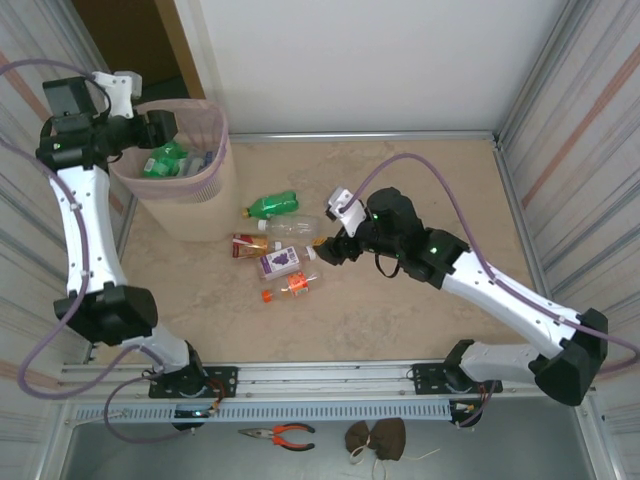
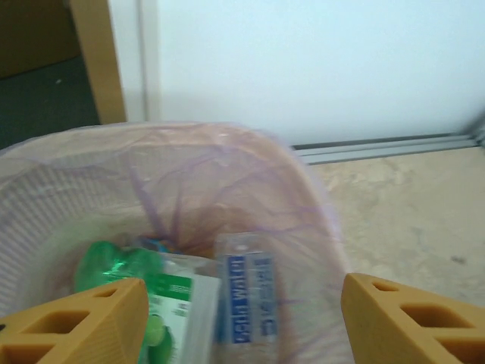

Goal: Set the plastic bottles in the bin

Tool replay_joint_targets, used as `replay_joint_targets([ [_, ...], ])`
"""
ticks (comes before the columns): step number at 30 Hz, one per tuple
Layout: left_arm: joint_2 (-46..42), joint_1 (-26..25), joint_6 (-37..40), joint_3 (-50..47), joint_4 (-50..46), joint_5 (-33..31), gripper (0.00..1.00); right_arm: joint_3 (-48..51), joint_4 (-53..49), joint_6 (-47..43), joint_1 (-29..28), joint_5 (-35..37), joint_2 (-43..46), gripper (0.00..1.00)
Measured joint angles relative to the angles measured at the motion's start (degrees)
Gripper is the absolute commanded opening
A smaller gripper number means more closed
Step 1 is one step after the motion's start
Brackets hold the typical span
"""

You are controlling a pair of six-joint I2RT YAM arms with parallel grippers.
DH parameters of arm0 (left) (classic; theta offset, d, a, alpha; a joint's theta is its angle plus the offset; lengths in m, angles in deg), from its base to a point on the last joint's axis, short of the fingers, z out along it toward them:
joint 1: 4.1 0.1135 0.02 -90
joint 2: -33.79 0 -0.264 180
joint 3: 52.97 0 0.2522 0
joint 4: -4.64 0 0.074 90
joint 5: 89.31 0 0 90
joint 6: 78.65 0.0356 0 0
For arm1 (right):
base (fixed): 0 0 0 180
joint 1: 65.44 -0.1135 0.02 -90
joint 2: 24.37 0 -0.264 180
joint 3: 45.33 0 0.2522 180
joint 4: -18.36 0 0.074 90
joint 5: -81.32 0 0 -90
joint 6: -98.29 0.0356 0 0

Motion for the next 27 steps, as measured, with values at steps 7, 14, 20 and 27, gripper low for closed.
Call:
replay_joint_targets([
  [7, -10.4, 0.0, -6.1, -15.7, 7.0, 10.7, 0.69, -0.1, -5.3, -18.8, -1.6, -1.3, -7.9, 0.76],
  [14, -17.9, 0.0, -11.3, -27.3, 12.7, 17.2, 0.70, -1.7, -8.5, -30.5, -2.5, -2.9, -18.0, 0.74],
  [20, -20.8, 0.0, -13.2, -30.1, 15.1, 19.7, 0.70, -5.4, -8.7, -35.3, -4.0, -3.9, -26.6, 0.72],
  [27, -21.0, 0.0, -13.8, -30.6, 16.6, 20.8, 0.70, -8.5, -9.6, -37.8, -5.2, -4.1, -33.0, 0.70],
])
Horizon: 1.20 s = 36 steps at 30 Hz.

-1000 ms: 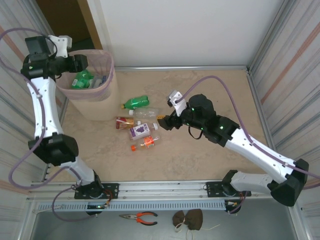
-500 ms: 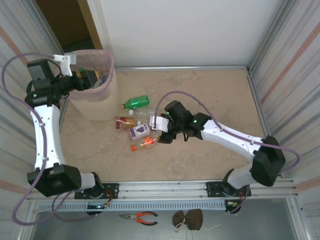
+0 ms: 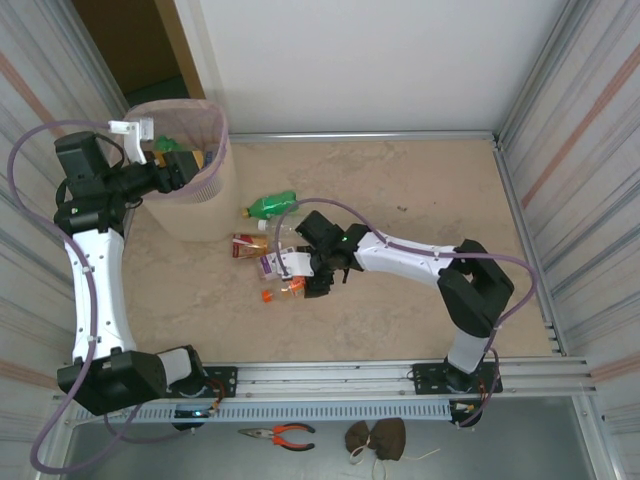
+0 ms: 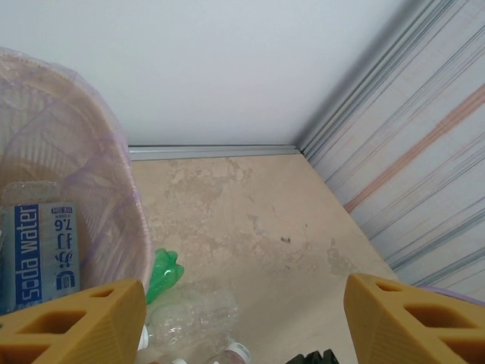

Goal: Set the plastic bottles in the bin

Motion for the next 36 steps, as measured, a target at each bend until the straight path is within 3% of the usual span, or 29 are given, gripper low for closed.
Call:
replay_joint_targets([
  [21, 0.0, 0.0, -1.0, -0.1, 1.4, 0.7, 0.70, -1.6, -3.8, -0.9, -0.5, -1.0, -6.6, 0.67],
  [36, -0.5, 0.0, -4.1, -0.1, 4.2, 2.3, 0.70, 0.1, -2.8, 4.6, -0.8, -0.1, -4.8, 0.51],
])
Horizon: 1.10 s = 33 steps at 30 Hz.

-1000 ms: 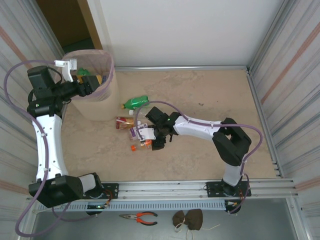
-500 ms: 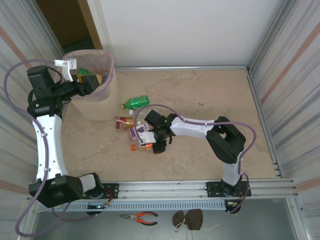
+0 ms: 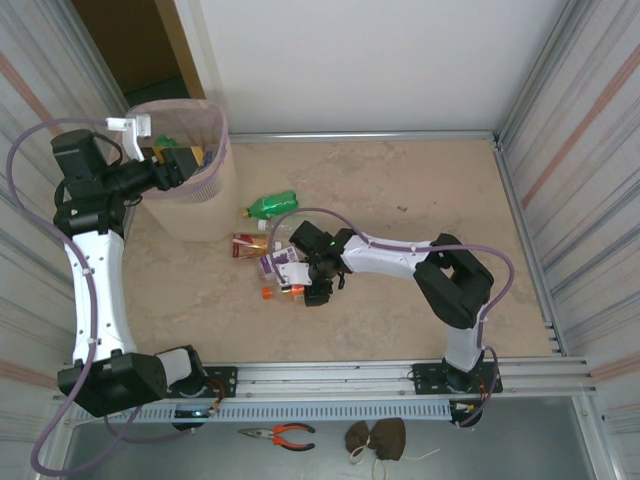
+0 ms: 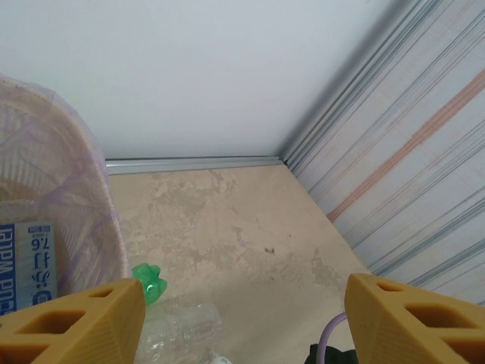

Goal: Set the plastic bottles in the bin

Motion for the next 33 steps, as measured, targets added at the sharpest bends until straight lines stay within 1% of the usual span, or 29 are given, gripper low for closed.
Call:
replay_joint_targets([
  [4, -0.9, 0.0, -1.4, 0.0, 1.9, 1.1, 0.70, 2.5, 0.9, 3.8, 0.1, -0.7, 5.0, 0.48],
  [9, -3.0, -0.4, -3.3, 0.0, 5.5, 2.3, 0.70, 4.5, 4.5, 11.5, 0.9, -4.2, 14.6, 0.48],
  [13, -4.4, -2.9, -4.0, 0.0, 8.3, 2.8, 0.70, 5.3, 9.5, 18.0, 1.9, -6.5, 20.7, 0.48],
  [19, -4.9, -9.6, -3.5, 0.0, 9.9, 3.0, 0.71, 7.9, 16.6, 26.2, 3.2, -7.6, 27.8, 0.47],
  [23, -4.8, -15.0, -1.8, 0.0, 9.5, 2.6, 0.71, 9.6, 20.9, 29.9, 4.2, -7.4, 31.8, 0.47],
  [29, -3.4, -22.8, -1.0, 0.2, 8.3, -0.9, 0.71, 9.9, 26.8, 32.3, 4.6, -6.1, 36.3, 0.47],
  [33, -2.1, -25.9, -2.1, 0.0, 8.4, -2.9, 0.70, 9.9, 29.7, 32.7, 4.6, -4.9, 37.7, 0.47],
])
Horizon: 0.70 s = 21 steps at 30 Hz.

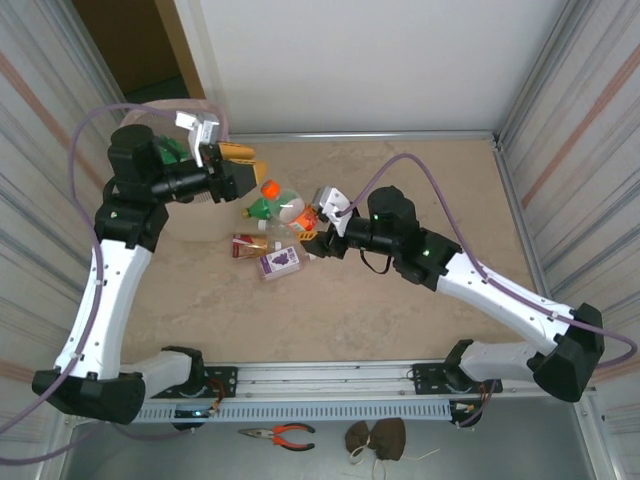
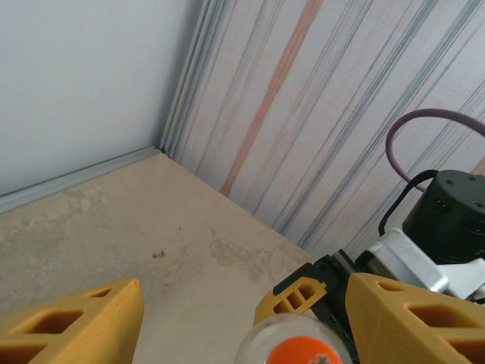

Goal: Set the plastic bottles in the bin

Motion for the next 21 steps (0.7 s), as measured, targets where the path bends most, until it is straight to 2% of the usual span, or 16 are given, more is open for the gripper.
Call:
replay_joint_targets([
  [7, 0.1, -5.5, -2.8, -1.6, 2.1, -1.4, 0.63, 0.0, 1.5, 0.9, -0.2, 1.3, 0.1, 0.47],
  [21, -0.4, -8.3, -4.3, -4.5, 3.7, -4.0, 0.25, 0.0, 1.4, 1.3, -1.3, 5.0, 0.1, 0.48],
])
